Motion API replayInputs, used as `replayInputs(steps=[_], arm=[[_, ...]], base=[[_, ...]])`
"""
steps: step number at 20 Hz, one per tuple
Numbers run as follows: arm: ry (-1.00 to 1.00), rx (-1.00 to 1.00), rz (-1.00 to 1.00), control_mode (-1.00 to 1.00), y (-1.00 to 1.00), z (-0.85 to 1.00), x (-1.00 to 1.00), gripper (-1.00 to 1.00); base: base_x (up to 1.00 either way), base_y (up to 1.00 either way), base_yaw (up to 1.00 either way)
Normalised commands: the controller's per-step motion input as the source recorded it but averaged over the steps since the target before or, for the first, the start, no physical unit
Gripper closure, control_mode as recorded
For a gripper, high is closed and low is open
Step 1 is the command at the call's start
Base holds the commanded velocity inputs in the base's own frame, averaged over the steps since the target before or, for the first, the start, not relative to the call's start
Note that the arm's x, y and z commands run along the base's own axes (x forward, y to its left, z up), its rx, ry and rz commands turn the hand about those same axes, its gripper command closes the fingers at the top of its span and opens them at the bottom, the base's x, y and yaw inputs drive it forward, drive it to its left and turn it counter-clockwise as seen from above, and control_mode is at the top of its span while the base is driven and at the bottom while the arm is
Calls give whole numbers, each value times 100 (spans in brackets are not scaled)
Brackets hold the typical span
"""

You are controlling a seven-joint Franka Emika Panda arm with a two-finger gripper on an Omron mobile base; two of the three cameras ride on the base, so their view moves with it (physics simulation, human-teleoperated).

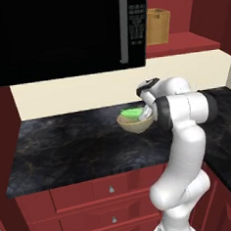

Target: Pick the corn from the cabinet and place it in the bowl. Then pick the bowl and place it in the sink. Then turn on the sink facuet.

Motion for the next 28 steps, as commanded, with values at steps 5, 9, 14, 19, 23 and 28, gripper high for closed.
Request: replayInputs(steps=[5,9,14,19,23,28], arm=[[0,-2,5,-100,-14,-40,19,100],[-2,0,7,-100,-22,-11,-16,100],[-13,0,10,-100,-16,0,-55,100],[-21,-1,11,-100,-2,0,-64,100],[-21,-6,4,-100,6,-9,-17,100],[-10,-4,0,-100,14,-2,22,100]], base=[[0,0,0],[0,0,0],[0,0,0],[0,0,0],[0,0,0],[0,0,0]])
